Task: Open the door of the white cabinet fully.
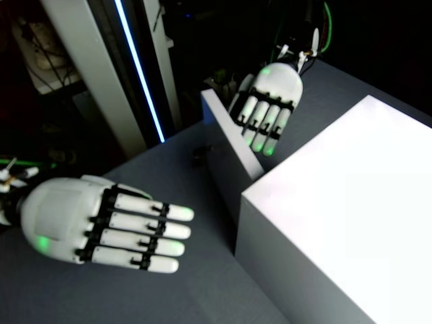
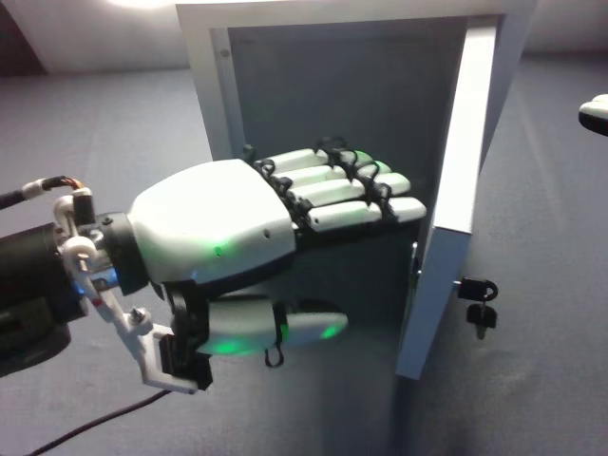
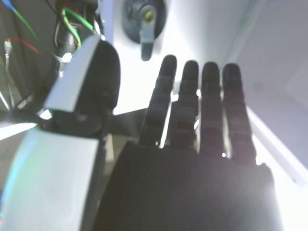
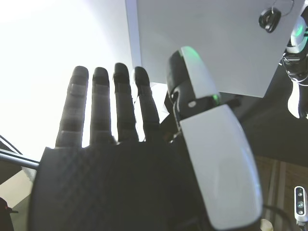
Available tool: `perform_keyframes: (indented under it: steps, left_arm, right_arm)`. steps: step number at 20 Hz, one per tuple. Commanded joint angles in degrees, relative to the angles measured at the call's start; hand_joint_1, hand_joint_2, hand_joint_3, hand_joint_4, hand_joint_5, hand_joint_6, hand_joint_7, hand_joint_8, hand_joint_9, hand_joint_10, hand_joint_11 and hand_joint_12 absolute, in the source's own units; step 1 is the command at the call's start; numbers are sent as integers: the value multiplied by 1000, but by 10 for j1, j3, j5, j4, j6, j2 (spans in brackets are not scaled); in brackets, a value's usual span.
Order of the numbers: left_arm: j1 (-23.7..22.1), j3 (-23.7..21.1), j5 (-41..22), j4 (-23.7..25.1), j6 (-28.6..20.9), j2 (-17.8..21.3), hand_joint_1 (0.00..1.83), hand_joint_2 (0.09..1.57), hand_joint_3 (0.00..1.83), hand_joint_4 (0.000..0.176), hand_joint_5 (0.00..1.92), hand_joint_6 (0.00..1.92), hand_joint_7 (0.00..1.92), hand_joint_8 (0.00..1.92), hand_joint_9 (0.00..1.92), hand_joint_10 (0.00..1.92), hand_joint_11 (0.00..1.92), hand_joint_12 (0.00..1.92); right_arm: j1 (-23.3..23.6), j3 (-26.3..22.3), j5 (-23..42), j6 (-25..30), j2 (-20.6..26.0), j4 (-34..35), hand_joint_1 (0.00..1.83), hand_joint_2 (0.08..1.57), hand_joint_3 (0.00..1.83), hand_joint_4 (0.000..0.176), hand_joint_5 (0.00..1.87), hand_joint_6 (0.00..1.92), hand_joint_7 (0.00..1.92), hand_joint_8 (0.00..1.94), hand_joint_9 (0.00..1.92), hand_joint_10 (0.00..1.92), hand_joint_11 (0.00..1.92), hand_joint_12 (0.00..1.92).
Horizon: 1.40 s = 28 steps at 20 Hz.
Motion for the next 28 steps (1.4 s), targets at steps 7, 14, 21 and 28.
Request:
perform_keyframes:
  steps: [7,14,21,28]
  left_arm:
    - [-27,12,-60,2,-14,-29,359,1403,0,0,45,0,54,1,45,0,27,113]
    - [-53,20,-51,28,-14,-55,300,1428,15,0,41,3,74,4,52,2,71,47]
    - [-64,28,-49,34,-13,-77,322,1448,0,0,0,0,0,0,0,0,56,16]
    - [-43,14,-65,6,-6,-48,279,1431,15,0,79,12,62,7,41,4,85,12]
  right_arm:
    - [4,7,68,6,-2,19,853,1349,2,0,249,1,220,2,130,2,107,9]
    - [4,8,68,7,-3,19,847,1344,0,0,262,2,225,4,125,2,108,8]
    - [4,9,68,7,-4,19,477,1306,0,65,236,1,190,0,80,0,10,3]
    - [4,9,68,11,-5,19,429,1303,2,57,238,1,180,0,99,4,51,26]
